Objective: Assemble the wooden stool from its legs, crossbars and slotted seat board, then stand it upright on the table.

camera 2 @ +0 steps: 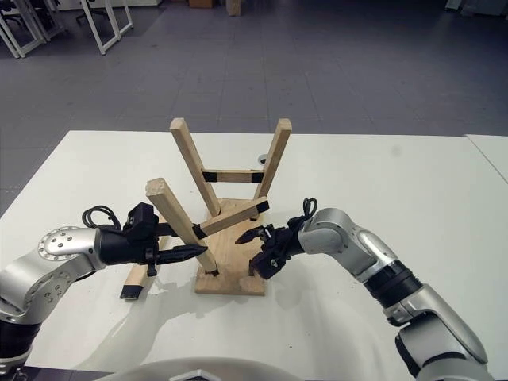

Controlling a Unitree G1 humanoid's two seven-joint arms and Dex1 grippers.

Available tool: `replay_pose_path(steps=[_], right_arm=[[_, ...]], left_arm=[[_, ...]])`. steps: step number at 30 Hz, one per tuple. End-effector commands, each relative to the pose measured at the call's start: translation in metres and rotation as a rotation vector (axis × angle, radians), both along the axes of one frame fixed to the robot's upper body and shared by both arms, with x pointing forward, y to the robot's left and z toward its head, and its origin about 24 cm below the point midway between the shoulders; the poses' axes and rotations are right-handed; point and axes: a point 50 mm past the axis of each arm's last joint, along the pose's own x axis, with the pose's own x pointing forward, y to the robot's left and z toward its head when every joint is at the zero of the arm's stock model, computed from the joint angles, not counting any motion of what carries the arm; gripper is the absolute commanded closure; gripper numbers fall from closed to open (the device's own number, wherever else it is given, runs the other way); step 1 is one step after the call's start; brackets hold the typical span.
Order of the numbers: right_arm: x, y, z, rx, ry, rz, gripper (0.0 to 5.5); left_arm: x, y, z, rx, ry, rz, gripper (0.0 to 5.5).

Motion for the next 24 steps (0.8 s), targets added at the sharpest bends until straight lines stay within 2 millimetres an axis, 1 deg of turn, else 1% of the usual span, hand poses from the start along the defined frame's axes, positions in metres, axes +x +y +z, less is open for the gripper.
replay_pose_path(steps=[1,4,9,12,16,24], right_arm=[[0.008,-0.037,-0.019,-0.215,-0.022,-0.015,2.12],[0.009,-0.041,-0.022,-0.219,-0.030,0.000,2.12],[0.007,-0.036,-0.023,-0.176,-0.026,0.014,2.12],[0.007,-0.036,-0.023,-0.169,-0.024,0.014,2.12],[0.008,-0.035,-0.022,-0.162,-0.030,0.009,2.12],[0.009,-0.034,-0.021,-0.148,-0.032,0.003,2.12]], left_arm=[[0.008,-0.005,0.005,-0.016,-0.022,-0.021,3.45],[0.013,-0.008,0.006,-0.055,-0.018,-0.012,3.45],[0.020,-0.021,0.010,-0.168,0.008,-0.009,3.45],[0.020,-0.024,0.002,-0.137,0.023,-0.030,3.45],[0.019,-0.022,-0.011,-0.088,0.058,-0.041,3.45],[0.026,-0.022,-0.020,-0.110,0.097,0.003,3.45]])
